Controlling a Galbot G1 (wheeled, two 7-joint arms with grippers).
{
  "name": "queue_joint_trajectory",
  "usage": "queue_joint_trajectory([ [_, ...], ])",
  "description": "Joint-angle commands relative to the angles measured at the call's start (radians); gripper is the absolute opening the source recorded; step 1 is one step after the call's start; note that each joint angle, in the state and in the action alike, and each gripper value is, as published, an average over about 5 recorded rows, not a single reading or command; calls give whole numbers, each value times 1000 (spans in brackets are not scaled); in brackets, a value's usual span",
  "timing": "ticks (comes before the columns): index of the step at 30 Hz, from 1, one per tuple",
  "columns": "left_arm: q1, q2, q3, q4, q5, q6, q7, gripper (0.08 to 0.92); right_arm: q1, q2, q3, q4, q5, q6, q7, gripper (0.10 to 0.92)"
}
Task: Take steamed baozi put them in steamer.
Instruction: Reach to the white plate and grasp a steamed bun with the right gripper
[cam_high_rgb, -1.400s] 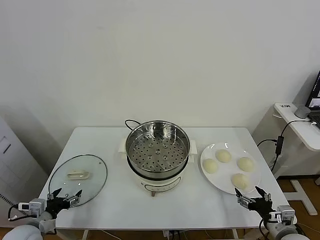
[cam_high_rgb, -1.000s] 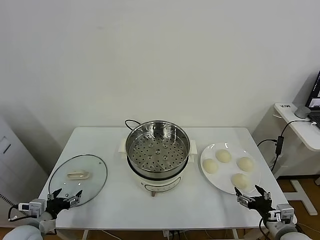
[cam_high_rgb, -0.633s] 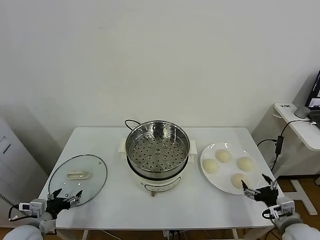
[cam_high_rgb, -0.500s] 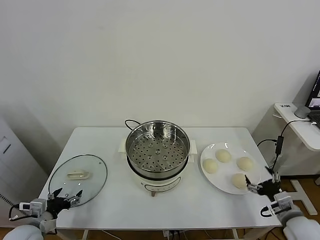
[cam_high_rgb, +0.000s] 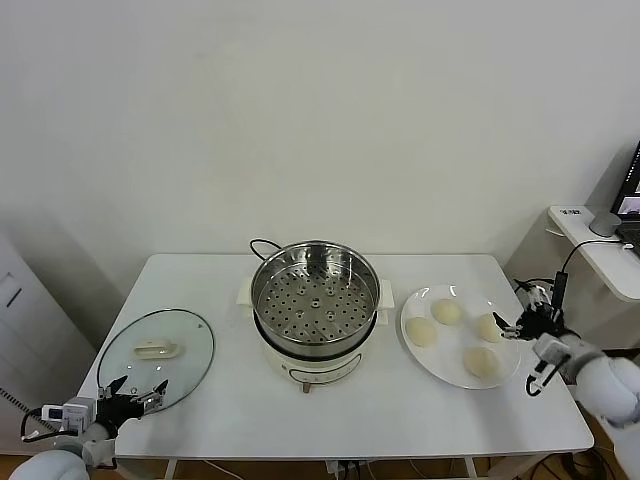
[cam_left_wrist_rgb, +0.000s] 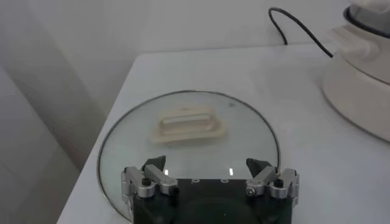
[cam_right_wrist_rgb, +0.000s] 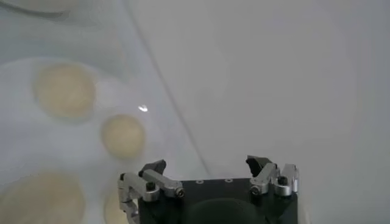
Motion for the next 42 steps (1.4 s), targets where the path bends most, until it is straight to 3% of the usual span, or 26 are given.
queue_joint_trajectory([
  [1,-5,-3,3,-8,5,5,-2,823,527,-121,-508,-219,101,49,-306,823],
  [8,-6,-2,3,-20,5,10,-2,823,909,-65,-894,-365,166,89,-439,823],
  [15,-7,-1,5,-28,3,18,-2,823,1063,88,-1092,-538,144,142,-551,823],
  [26,-5,2,4,-36,0,21,-2,823,1049,257,-1112,-675,80,195,-583,823],
  [42,-1,3,3,-47,-3,20,-2,823,973,353,-1024,-788,-81,221,-569,823],
])
